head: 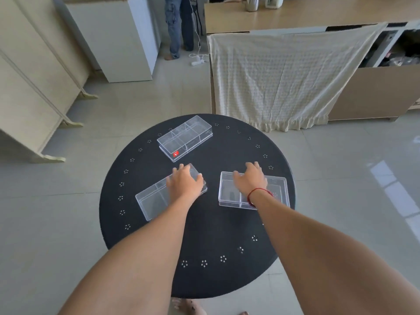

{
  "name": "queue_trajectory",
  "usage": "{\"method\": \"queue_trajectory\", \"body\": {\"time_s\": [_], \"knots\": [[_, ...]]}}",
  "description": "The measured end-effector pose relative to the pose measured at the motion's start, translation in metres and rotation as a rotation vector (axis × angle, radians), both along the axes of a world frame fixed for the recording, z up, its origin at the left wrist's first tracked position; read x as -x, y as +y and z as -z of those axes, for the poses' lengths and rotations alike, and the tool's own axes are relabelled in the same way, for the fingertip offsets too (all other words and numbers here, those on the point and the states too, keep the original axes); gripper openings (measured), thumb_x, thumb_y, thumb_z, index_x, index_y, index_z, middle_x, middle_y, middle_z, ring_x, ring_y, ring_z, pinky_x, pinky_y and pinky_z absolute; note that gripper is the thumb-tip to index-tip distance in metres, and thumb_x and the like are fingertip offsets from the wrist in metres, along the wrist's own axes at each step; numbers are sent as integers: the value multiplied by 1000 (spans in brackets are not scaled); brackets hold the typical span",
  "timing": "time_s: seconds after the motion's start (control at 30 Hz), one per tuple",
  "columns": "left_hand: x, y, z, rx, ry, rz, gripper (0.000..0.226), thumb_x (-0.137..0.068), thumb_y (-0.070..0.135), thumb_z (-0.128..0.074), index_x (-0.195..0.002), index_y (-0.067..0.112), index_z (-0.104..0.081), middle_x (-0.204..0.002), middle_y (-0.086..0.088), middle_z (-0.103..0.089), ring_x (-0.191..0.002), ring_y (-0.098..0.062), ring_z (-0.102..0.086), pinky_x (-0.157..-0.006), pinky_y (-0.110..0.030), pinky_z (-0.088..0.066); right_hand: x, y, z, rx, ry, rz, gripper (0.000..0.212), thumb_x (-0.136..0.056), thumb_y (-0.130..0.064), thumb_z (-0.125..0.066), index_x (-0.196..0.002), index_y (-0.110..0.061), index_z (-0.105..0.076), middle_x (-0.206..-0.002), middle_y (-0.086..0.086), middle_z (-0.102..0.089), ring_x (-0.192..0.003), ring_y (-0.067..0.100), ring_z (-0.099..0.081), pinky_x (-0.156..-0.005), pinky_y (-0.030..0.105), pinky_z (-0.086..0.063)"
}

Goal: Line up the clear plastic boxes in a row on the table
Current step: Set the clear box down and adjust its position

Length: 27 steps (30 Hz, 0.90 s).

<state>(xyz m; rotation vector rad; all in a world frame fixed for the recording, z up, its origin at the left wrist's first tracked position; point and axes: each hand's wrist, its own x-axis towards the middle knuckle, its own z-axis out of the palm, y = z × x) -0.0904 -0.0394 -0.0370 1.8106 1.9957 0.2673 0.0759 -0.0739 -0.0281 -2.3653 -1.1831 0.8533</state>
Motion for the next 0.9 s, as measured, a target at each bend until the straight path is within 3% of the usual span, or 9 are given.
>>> {"method": "queue_trajectory", "body": {"time_s": [0.1, 0.2, 0.3, 0.43, 0.53, 0.63, 0.73, 0.9], "knots": [[47, 1, 7, 94, 105, -251, 71, -91, 48, -51, -149, 12, -32, -160, -14, -21, -148, -34, -19, -116, -52, -19, 44, 18, 1, -21, 48, -146, 57, -96, -38, -47, -145, -10, -41, -158, 9, -30, -144, 27, -33, -116, 48, -31], [84, 5, 18, 261, -49, -431, 79, -92, 49, -51, -152, 9, -19, -161, -16, -16, -146, -38, -23, -114, -54, -27, 79, 31, 10, 15, 54, -278, 58, -97, -36, -48, -147, -8, -37, -156, 9, -35, -141, 29, -38, -115, 44, -34], [107, 7, 31, 322, -36, -267, 71, -91, 47, -54, -147, 9, -30, -157, -10, -25, -136, -37, -42, -104, -48, -41, 106, 42, 23, 84, 135, -290, 55, -94, -31, -51, -141, -6, -40, -146, 12, -45, -134, 33, -44, -111, 44, -38], [123, 20, 40, 310, -102, -182, 73, -91, 35, -54, -152, 12, -23, -164, -2, -7, -144, -32, -30, -110, -44, -36, 131, 50, 37, 184, 111, -149, 63, -95, -41, -47, -145, -6, -31, -144, 18, -40, -134, 38, -38, -106, 46, -36], [126, 31, 40, 265, -161, -264, 71, -95, 24, -46, -155, 10, -11, -165, -6, 1, -143, -35, -30, -109, -44, -35, 134, 56, 45, 265, 136, -65, 67, -97, -49, -40, -146, -5, -32, -147, 20, -37, -136, 39, -37, -110, 46, -32], [128, 38, 41, 295, -183, -496, 68, -98, 30, -41, -154, 5, -11, -159, -18, -19, -136, -41, -40, -106, -46, -38, 132, 61, 50, 309, 205, -27, 71, -96, -55, -36, -147, -5, -32, -148, 20, -39, -136, 39, -40, -113, 45, -31], [133, 40, 41, 403, -176, -530, 61, -98, 43, -39, -142, 2, -38, -144, -19, -45, -128, -39, -49, -102, -43, -41, 131, 64, 47, 363, 280, 34, 81, -92, -64, -31, -147, -6, -35, -147, 16, -44, -134, 35, -45, -111, 42, -33], [133, 42, 35, 363, -192, -489, 52, -98, 37, -34, -135, 2, -47, -136, -19, -52, -120, -38, -55, -97, -42, -45, 130, 67, 35, 321, 312, 117, 85, -89, -70, -27, -145, -8, -42, -144, 13, -49, -131, 34, -48, -109, 42, -37]]}}
